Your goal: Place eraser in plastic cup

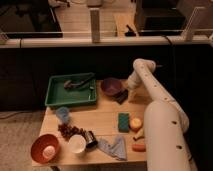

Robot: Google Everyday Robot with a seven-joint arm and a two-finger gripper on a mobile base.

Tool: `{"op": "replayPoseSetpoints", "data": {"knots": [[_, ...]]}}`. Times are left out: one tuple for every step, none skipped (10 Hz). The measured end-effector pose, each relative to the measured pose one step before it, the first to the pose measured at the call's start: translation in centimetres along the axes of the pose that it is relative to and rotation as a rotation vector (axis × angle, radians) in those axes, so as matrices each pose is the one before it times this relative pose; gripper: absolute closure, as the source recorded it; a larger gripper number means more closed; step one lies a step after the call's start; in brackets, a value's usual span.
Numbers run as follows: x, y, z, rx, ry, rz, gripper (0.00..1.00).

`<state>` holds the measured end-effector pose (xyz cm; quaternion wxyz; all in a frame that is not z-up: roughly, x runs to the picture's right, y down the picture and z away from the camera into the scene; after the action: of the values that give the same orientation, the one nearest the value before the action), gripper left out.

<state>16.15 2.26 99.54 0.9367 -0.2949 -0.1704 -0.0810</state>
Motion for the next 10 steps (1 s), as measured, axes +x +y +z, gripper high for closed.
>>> {"op": "replayPoseSetpoints", "data": {"knots": [[-0.076, 0.017, 0.084, -0.00595, 0.00259, -0.00707, 0.48], [0.021, 0.039, 0.006, -0.00364, 0.00325, -0.00437, 0.48], [-0.013, 0.058, 0.012, -0.00418, 0.00537, -0.00551, 0.48], [-0.118, 0.044, -0.021, -0.00432, 0.00554, -0.0076, 0.5], [0.014, 0.091, -0.07, -0.00345, 0.0051, -0.00673, 0.56], [0.031, 0.13, -0.066, -0.00318, 0.00325, -0.00684, 0.59], [0.072, 0.181, -0.147, -0.00277, 0.00102, -0.0071, 0.67], [0.087, 0.196, -0.181, -0.00138, -0.00011, -0.00419, 0.72], [0.031, 0.146, -0.145, -0.00163, 0.00017, -0.00253, 0.73], [0.063, 0.175, -0.166, -0.00193, 0.00047, -0.00176, 0.73]]}}
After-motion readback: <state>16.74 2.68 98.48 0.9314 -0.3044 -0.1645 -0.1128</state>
